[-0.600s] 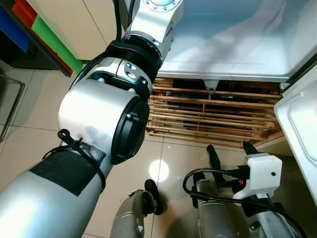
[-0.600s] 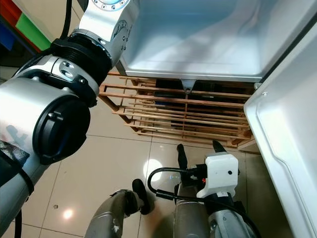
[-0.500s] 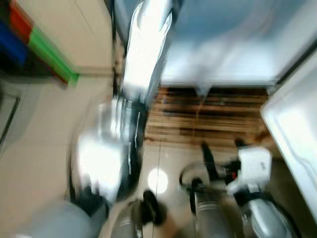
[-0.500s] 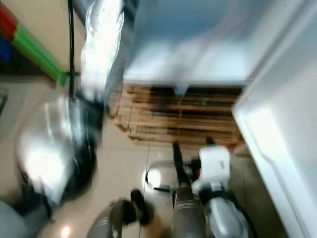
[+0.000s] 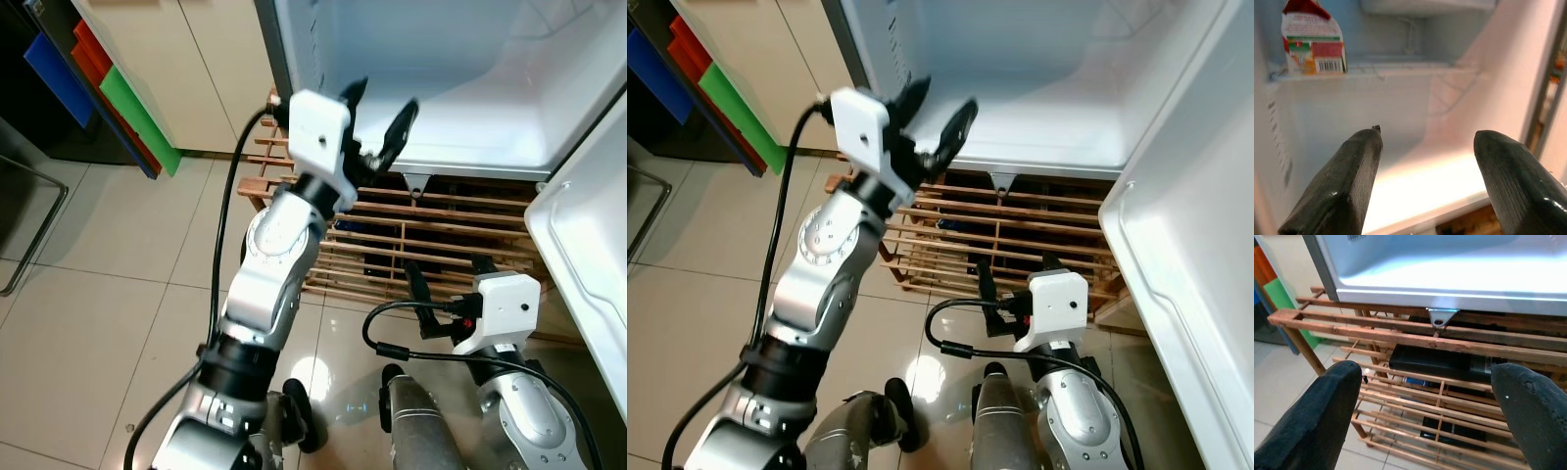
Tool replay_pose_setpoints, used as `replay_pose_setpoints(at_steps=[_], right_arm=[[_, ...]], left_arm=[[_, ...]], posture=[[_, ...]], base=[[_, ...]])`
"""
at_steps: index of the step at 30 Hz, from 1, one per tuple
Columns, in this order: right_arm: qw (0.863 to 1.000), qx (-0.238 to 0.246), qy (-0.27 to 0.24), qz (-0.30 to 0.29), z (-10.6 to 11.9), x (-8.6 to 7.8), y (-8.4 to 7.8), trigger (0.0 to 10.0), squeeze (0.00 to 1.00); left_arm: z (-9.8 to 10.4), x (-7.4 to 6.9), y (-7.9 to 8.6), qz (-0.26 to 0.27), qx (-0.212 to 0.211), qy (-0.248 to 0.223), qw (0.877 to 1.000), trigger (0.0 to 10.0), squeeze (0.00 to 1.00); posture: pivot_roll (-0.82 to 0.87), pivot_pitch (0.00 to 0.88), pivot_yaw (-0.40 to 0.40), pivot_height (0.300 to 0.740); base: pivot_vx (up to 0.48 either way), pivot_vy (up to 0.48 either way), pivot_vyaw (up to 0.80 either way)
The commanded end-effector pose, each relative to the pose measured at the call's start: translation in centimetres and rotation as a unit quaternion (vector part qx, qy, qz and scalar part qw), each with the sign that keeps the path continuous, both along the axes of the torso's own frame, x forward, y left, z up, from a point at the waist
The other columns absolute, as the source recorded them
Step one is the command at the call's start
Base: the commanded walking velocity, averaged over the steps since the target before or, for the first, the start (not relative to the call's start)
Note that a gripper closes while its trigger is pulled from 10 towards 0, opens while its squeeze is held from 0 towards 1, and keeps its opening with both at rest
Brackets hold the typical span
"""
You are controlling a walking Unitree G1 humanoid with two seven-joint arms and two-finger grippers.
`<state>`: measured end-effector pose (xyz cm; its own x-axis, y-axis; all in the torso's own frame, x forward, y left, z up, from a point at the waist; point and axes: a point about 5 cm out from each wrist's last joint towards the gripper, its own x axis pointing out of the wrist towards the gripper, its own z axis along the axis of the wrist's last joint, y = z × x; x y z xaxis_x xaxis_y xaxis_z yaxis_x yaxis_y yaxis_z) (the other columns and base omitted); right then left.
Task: Restocking fridge
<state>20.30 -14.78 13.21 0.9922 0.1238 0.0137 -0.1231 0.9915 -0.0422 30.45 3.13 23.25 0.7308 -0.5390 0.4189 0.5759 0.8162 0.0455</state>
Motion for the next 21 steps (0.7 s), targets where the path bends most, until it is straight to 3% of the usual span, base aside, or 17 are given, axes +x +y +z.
replay_pose_setpoints(at_steps=[1, 3, 4, 5, 10, 13, 21], right_arm=[[1.0, 0.008, -0.008, -0.002, 0.1, -0.1, -0.1, 10.0, 0.0], [1.0, 0.01, -0.014, -0.015, 0.3, -0.3, -0.5, 10.0, 0.0], [1.0, 0.01, -0.014, -0.015, 0.3, -0.3, -0.5, 10.0, 0.0], [1.0, 0.01, -0.012, -0.021, 0.1, -0.7, -0.8, 10.0, 0.0], [1.0, 0.007, -0.008, -0.029, -0.1, -0.8, -1.3, 10.0, 0.0], [0.999, 0.005, -0.013, -0.045, -0.2, 0.0, -2.2, 10.0, 0.0], [0.998, 0.017, -0.024, -0.062, -0.1, 1.0, -2.4, 10.0, 0.0]], left_arm=[[-0.7, -0.6, 0.6, 0.007, 0.019, 0.009, 1.0, 10.0, 0.0], [-3.0, -1.8, 2.5, 0.024, 0.053, 0.05, 0.997, 10.0, 0.0], [-3.0, -1.8, 2.5, 0.024, 0.053, 0.05, 0.997, 10.0, 0.0], [-4.6, -2.7, 4.0, 0.05, 0.076, 0.073, 0.993, 10.0, 0.0], [-6.3, -3.3, 5.2, 0.079, 0.1, 0.103, 0.986, 10.0, 0.0], [-8.7, -4.6, 6.4, 0.102, 0.12, 0.133, 0.978, 10.0, 0.0], [-7.6, -3.3, 7.2, 0.144, 0.099, 0.119, 0.977, 10.0, 0.0]], posture=[[-0.34, 0.194, 0.149, 0.74], [-0.34, 0.186, 0.15, 0.74], [-0.34, 0.186, 0.15, 0.74], [-0.33, 0.178, 0.149, 0.74], [-0.32, 0.164, 0.144, 0.74], [-0.3, 0.152, 0.131, 0.74], [-0.29, 0.145, 0.124, 0.74]], base=[[0.0, 0.0, 0.0], [0.0, 0.0, 0.0], [0.0, 0.0, 0.0], [0.0, 0.0, 0.0], [0.0, 0.0, 0.0], [0.0, 0.0, 0.0], [0.0, 0.0, 0.0]])
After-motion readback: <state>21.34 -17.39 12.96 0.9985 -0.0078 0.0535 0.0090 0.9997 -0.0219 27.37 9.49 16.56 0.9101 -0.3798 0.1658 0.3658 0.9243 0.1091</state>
